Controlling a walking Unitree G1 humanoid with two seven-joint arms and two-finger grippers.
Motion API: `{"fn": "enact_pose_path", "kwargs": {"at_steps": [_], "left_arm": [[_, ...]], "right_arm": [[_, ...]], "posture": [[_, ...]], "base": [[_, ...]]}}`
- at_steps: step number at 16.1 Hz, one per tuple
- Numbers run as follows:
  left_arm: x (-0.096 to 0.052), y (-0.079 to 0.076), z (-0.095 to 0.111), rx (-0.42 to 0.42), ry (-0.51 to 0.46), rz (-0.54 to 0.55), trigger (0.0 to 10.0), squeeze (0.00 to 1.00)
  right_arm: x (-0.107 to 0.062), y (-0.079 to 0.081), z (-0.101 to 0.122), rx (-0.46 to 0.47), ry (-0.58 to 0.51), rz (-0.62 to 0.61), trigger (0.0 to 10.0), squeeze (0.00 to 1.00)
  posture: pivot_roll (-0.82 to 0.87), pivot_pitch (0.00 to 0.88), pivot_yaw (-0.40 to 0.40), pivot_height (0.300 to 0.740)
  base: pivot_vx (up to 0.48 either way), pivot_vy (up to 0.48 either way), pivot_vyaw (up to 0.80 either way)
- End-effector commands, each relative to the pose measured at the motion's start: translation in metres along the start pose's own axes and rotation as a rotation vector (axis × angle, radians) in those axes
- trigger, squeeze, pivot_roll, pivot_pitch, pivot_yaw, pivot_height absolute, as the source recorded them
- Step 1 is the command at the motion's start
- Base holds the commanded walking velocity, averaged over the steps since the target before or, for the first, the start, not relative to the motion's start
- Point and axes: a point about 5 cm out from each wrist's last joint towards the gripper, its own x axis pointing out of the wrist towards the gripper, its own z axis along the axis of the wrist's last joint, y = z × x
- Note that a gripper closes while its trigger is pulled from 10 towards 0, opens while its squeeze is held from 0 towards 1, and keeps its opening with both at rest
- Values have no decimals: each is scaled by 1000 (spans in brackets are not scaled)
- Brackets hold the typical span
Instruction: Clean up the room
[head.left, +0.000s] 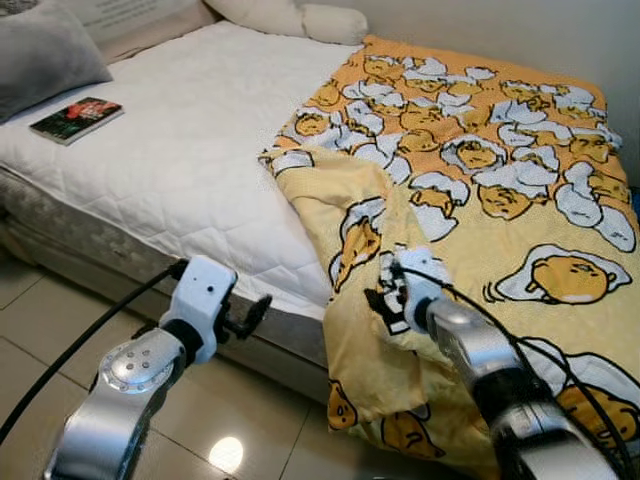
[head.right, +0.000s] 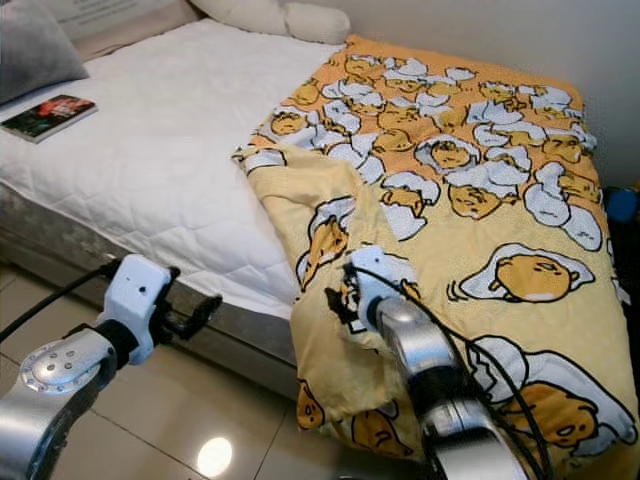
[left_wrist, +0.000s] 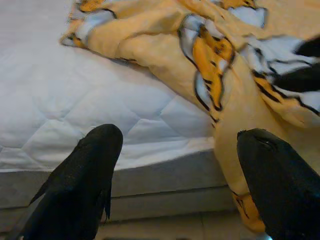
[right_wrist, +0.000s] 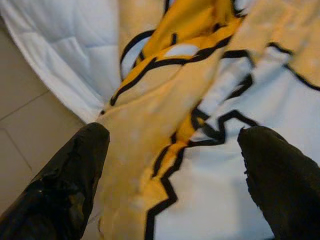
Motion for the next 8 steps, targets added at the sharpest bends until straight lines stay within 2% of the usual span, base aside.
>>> {"fn": "enact_pose_path", "kwargs": {"at_steps": [1, 2, 3, 4, 5, 8], "left_arm": [[0, -5, 6, 14, -4, -68, 10000, 0], [1, -7, 6, 21, 10, -114, 10000, 0], [1, -8, 4, 34, 25, -145, 10000, 0], [1, -9, 3, 43, 36, -164, 10000, 0], [1, -9, 2, 58, 53, -190, 10000, 0], [1, -11, 6, 74, 60, -218, 10000, 0]], "right_arm": [[3, 1, -1, -33, 27, 14, 10000, 1000], [6, 2, -3, -63, 51, 19, 10000, 1000], [8, 3, -5, -89, 66, 11, 10000, 498], [9, 4, -6, -107, 74, 5, 10000, 498], [12, 6, -8, -127, 85, -8, 10000, 0], [15, 13, -15, -170, 102, -36, 10000, 0]], "posture": [[-84, 0, -61, 740], [-81, 0, -60, 740], [-81, 0, -51, 740], [-82, 0, -46, 740], [-84, 0, -37, 740], [-53, 3, -12, 740]], "base": [[0, 0, 0], [0, 0, 0], [0, 0, 0], [0, 0, 0], [0, 0, 0], [0, 0, 0]]}}
